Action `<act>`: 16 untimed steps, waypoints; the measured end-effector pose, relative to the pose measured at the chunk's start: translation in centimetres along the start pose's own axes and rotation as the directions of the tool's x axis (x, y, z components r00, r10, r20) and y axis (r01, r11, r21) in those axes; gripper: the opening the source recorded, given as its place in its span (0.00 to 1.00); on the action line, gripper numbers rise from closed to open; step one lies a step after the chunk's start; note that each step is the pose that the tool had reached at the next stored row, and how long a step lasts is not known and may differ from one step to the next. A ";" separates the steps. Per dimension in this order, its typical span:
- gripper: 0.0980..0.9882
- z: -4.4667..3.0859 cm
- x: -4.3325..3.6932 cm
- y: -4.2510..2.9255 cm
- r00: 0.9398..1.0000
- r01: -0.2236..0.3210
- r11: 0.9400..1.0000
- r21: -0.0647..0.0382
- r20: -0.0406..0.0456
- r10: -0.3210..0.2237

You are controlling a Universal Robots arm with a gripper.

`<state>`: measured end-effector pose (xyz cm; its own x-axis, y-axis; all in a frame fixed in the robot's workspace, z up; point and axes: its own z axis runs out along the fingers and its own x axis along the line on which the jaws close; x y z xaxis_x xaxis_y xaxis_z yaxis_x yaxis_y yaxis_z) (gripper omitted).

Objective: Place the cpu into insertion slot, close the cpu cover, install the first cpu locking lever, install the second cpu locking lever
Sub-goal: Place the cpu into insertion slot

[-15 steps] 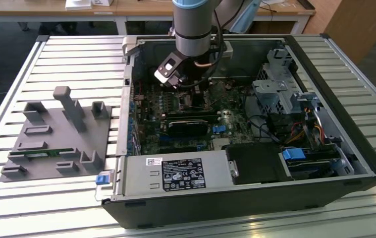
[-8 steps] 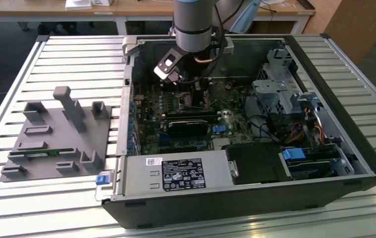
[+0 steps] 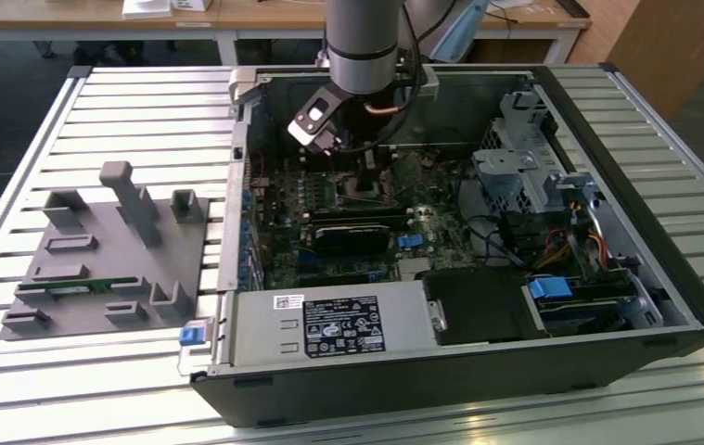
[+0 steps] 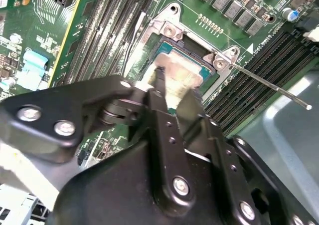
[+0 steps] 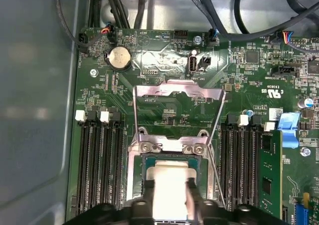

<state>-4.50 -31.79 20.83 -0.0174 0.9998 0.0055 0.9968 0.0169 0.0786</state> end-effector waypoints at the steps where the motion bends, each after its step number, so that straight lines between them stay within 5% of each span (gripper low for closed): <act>1: 0.29 -0.01 0.00 0.00 1.000 0.000 1.000 0.000 0.001 0.000; 6: 0.03 -0.05 0.00 0.00 1.000 0.001 1.000 0.000 0.007 -0.001; 16: 0.01 -0.30 0.00 0.03 1.000 0.001 1.000 0.000 0.007 -0.001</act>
<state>-4.50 -31.78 21.12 -0.0175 0.9998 -0.0015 0.9968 0.0175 0.0784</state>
